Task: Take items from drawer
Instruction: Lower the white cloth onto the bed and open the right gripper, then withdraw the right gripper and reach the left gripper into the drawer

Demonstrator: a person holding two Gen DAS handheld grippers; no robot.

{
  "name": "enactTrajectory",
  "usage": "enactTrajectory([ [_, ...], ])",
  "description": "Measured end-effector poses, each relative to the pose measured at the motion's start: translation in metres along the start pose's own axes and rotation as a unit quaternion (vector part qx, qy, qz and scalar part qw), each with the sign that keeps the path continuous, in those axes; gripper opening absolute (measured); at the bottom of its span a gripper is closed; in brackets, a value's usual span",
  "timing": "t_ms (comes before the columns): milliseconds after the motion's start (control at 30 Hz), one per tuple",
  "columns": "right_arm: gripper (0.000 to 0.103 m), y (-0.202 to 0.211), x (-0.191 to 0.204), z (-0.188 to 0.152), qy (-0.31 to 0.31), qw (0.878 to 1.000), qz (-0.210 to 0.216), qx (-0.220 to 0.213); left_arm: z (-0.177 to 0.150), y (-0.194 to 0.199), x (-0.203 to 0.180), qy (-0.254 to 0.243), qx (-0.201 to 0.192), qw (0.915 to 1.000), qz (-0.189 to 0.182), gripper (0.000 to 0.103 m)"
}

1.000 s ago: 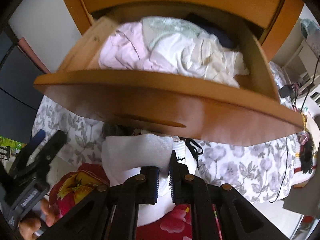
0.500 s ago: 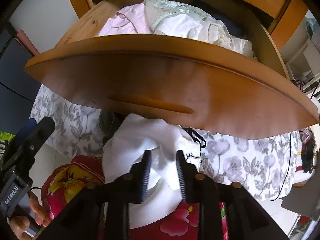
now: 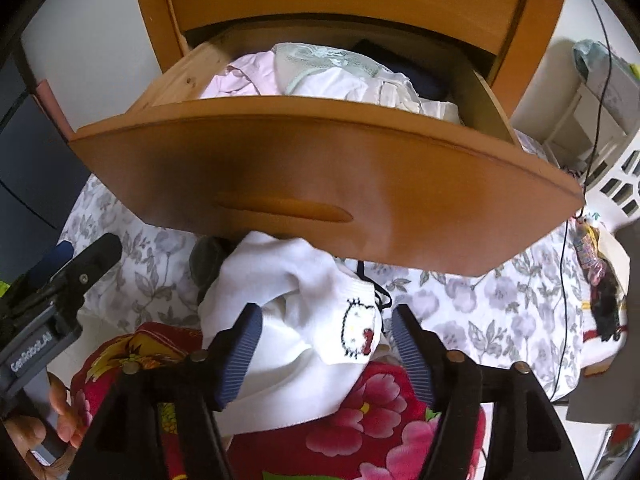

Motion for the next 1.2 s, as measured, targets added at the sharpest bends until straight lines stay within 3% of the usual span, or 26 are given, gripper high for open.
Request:
enactTrajectory([
  [100, 0.078, 0.002, 0.0, -0.004, 0.001, 1.0, -0.001, -0.01, -0.002, 0.001, -0.001, -0.006, 0.002, 1.0, 0.005, 0.098],
  [367, 0.103, 0.011, -0.006, -0.006, -0.009, 0.999, 0.002, -0.04, -0.005, 0.004, -0.007, -0.019, 0.003, 0.9996, 0.02, 0.098],
  [1200, 0.103, 0.018, -0.021, -0.01, -0.038, 0.995, 0.033, -0.091, -0.006, 0.019, -0.022, -0.028, -0.038, 0.9981, 0.04, 0.098],
])
Point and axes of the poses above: each gripper's, at about its wrist camera, not at the fingertips, and y roughly against the way its jaws point, x to its left, z to its top, the point moved 4 cm from there along -y, roughly the way its jaws point, and after that the axes turned 4 degrees about x, right-handed, at the moved point
